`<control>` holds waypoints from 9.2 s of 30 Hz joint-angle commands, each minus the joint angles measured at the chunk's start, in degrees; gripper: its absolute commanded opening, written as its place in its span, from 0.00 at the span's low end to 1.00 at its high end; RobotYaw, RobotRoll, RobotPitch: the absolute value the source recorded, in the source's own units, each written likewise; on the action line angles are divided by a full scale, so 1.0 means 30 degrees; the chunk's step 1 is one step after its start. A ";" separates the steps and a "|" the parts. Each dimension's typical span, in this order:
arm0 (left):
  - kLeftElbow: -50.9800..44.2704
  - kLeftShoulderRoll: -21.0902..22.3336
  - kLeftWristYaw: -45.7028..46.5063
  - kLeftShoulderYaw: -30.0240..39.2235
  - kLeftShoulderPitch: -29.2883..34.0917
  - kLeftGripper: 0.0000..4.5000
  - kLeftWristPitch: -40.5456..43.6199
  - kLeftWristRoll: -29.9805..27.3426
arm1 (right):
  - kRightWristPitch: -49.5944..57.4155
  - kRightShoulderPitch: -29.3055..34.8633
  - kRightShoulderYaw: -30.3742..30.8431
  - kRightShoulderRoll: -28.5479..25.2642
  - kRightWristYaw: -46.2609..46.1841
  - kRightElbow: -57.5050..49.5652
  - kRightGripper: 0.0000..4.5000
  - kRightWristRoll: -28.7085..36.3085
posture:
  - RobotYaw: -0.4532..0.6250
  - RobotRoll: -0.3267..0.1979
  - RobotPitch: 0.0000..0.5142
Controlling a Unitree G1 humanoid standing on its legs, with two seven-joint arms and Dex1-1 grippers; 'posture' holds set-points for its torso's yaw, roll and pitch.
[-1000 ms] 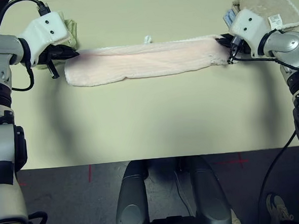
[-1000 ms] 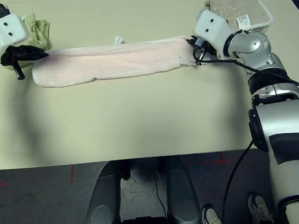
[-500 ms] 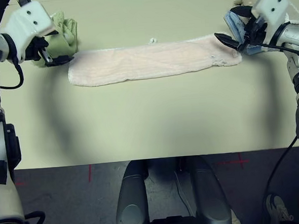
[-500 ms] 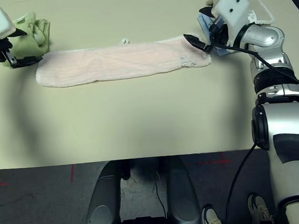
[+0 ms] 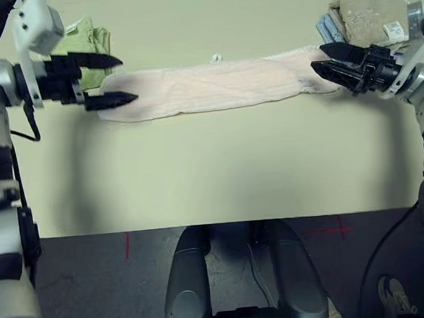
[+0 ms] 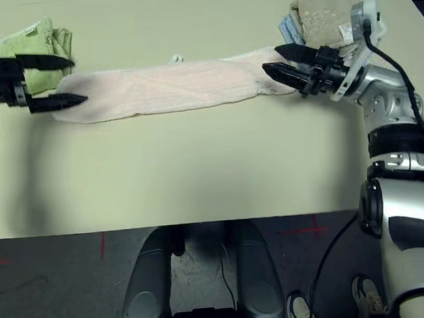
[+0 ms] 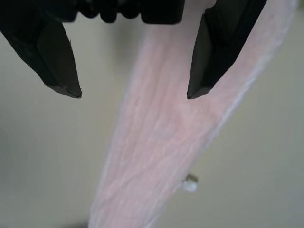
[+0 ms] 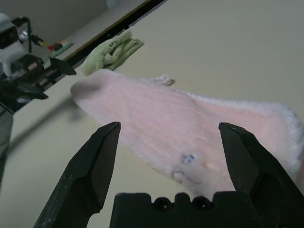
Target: Fold the towel and set it aside.
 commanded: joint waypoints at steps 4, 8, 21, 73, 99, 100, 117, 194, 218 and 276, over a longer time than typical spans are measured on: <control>-0.3228 -0.1506 0.2629 0.0487 0.2595 1.00 -0.0120 -0.0889 | 0.4287 0.2905 -0.1459 -0.0425 -0.1960 -0.3457 1.00 0.2150 | 0.43 0.62 0.64; -0.2502 -0.2707 0.3930 0.0213 0.2539 1.00 -0.2465 -0.0021 | 0.5464 0.4247 -0.1855 -0.0248 -0.3172 -0.4856 1.00 0.2781 | 0.43 0.62 0.64; -0.1705 -0.3110 0.4631 -0.1264 0.3832 1.00 -0.7339 0.1876 | 1.2616 0.5849 -0.5443 0.2396 -1.1046 -0.8066 1.00 0.7623 | 0.44 0.62 0.64; 0.0664 -0.3270 0.4198 -0.0629 0.3022 1.00 -0.8094 0.0660 | 0.7973 0.6436 -0.7340 0.5132 -2.3482 -0.7902 1.00 1.4235 | 0.42 0.62 0.67; 0.0428 -0.3385 0.4285 -0.0469 0.3089 1.00 -0.7761 0.0284 | 0.5126 0.5647 -0.6535 0.7126 -2.5498 -0.8077 0.23 1.3427 | 0.42 0.62 0.66; 0.0428 -0.3400 0.4300 -0.0468 0.3089 1.00 -0.7747 0.0253 | 0.5069 0.5664 -0.6532 0.7155 -2.5549 -0.8145 0.15 1.3430 | 0.42 0.62 0.66; 0.0497 -0.3446 0.4458 -0.0626 0.2992 1.00 -0.7741 0.0232 | 0.5402 0.6211 -0.6659 0.6540 -2.5463 -0.9384 0.00 1.4871 | 0.41 0.62 0.64; 0.2264 -0.3307 0.3798 -0.0786 0.1624 1.00 -0.8566 0.0608 | 0.6228 0.2082 0.7840 0.5954 -1.3959 -1.1818 0.81 0.2931 | 0.44 0.62 0.59; 0.2674 -0.3535 0.4815 -0.0417 0.2067 1.00 -0.8055 0.0617 | -0.9101 0.1009 0.3864 0.1411 0.1599 -0.0329 0.99 -0.1548 | 0.42 0.62 0.58; 0.4662 -0.1580 1.1391 0.3322 -0.1125 1.00 1.3636 -0.4561 | -1.6843 -0.1077 0.4020 0.1977 0.5592 0.5895 0.99 -0.4666 | 0.49 0.62 0.60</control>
